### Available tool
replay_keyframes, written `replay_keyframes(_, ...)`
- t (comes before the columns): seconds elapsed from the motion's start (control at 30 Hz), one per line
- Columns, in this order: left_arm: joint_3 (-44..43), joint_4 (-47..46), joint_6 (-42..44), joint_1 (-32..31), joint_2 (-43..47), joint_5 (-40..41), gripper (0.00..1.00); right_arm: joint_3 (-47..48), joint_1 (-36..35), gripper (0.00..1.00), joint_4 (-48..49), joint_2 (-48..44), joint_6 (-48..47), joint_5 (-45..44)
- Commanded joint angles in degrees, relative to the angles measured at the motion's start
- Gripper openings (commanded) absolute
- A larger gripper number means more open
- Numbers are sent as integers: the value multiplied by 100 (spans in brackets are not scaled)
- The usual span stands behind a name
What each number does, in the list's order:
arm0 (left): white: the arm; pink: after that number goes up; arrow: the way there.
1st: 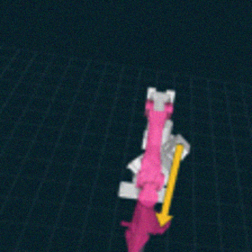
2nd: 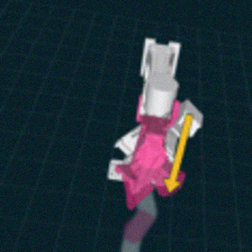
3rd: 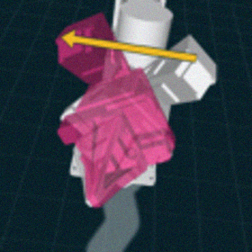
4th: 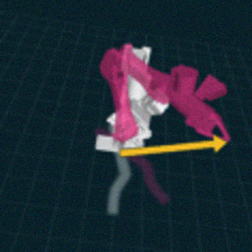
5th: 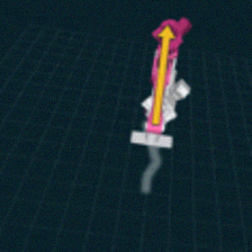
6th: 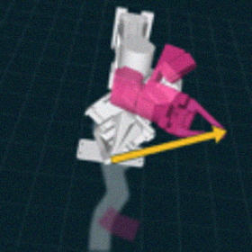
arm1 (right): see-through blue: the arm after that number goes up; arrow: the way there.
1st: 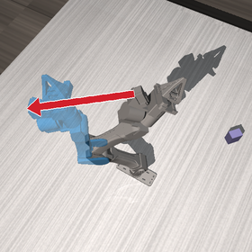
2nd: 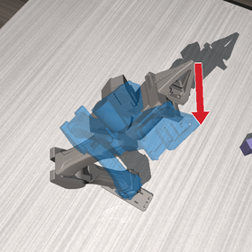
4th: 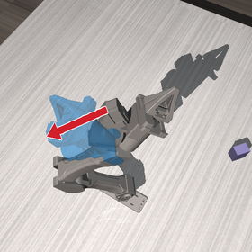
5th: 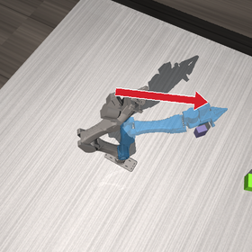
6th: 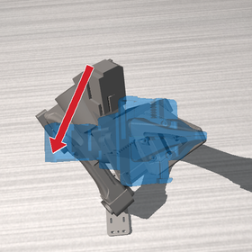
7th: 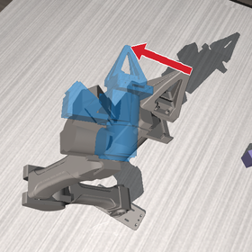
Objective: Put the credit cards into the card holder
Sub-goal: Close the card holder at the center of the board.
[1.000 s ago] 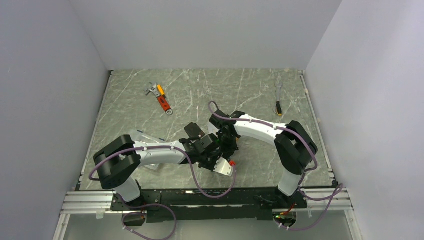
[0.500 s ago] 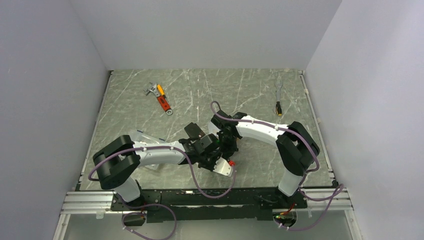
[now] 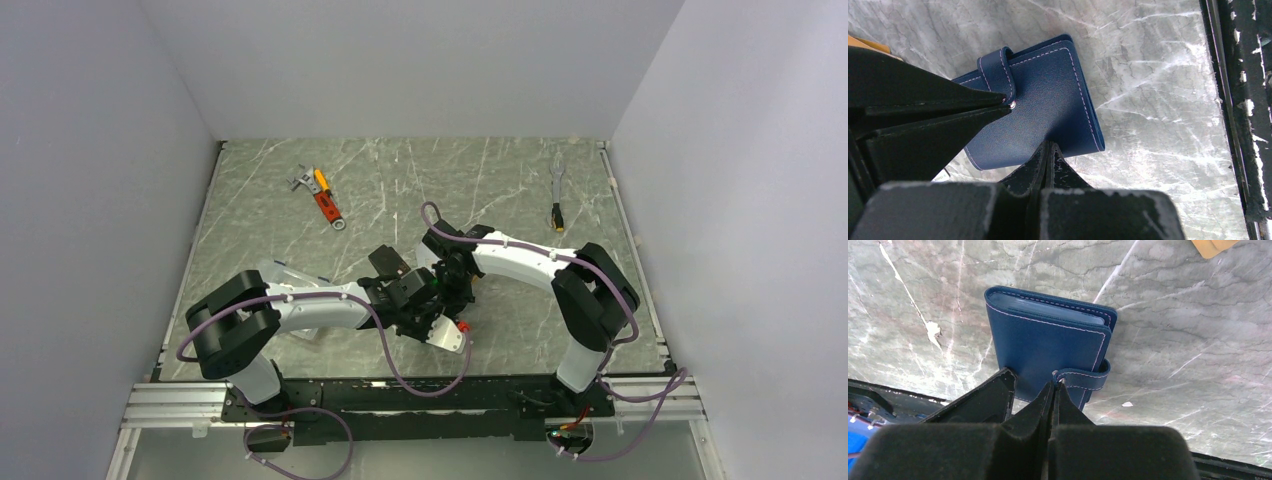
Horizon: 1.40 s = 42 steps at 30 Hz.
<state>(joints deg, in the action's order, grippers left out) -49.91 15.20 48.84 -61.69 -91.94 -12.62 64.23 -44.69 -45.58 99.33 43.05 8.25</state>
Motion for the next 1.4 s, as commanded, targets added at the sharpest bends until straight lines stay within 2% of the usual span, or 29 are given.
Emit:
replay_keyframes(0.0, 96, 189, 65, -1, 71, 41, 0, -12, 50, 0, 191, 6, -13, 57)
replay_keyframes(1.37, 51, 351, 134, -1, 141, -8, 0, -209, 93, 0, 460, 443, 32, -113)
